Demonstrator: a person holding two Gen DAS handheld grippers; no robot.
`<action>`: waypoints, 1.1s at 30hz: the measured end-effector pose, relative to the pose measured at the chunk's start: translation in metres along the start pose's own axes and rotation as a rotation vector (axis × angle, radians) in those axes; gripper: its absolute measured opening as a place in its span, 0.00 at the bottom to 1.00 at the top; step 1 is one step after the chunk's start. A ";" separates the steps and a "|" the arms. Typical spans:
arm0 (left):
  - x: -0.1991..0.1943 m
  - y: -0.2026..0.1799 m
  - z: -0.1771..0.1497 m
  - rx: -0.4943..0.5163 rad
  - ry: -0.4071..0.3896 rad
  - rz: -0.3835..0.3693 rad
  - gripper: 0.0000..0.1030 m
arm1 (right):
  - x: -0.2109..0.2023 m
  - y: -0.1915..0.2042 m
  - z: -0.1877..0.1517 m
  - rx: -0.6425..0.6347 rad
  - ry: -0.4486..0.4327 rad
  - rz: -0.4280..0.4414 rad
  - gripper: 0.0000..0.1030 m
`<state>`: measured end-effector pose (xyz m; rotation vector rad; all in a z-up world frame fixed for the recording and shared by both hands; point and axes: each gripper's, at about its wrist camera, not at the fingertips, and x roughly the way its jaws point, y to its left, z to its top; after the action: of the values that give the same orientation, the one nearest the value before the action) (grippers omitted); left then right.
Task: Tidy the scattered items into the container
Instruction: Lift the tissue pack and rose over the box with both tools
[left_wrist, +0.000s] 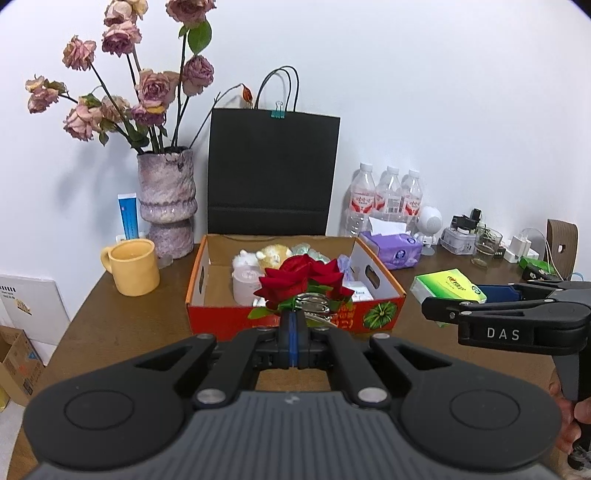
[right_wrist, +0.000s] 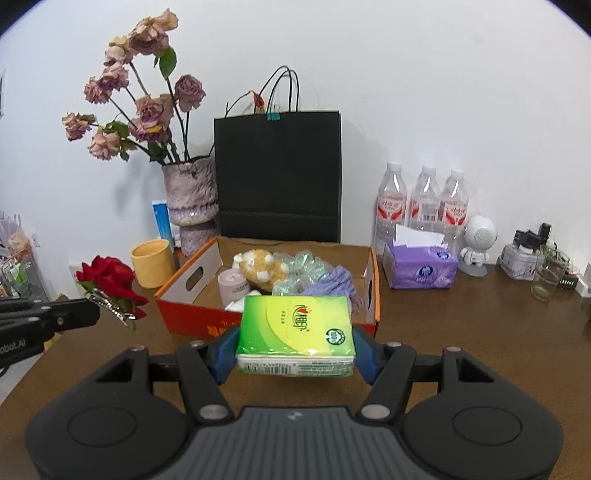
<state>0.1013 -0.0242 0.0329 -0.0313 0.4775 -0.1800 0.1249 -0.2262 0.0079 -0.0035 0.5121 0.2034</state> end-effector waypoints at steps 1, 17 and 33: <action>0.000 0.000 0.003 0.001 -0.002 0.001 0.01 | 0.000 0.000 0.003 -0.003 -0.003 -0.002 0.61; 0.015 0.002 0.041 0.014 -0.001 -0.002 0.01 | 0.017 -0.002 0.038 -0.007 0.023 -0.029 0.61; 0.056 0.008 0.072 -0.019 0.024 0.007 0.01 | 0.056 -0.013 0.067 0.020 0.079 -0.017 0.61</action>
<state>0.1848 -0.0273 0.0702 -0.0459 0.5029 -0.1688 0.2081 -0.2242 0.0387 0.0031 0.5927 0.1819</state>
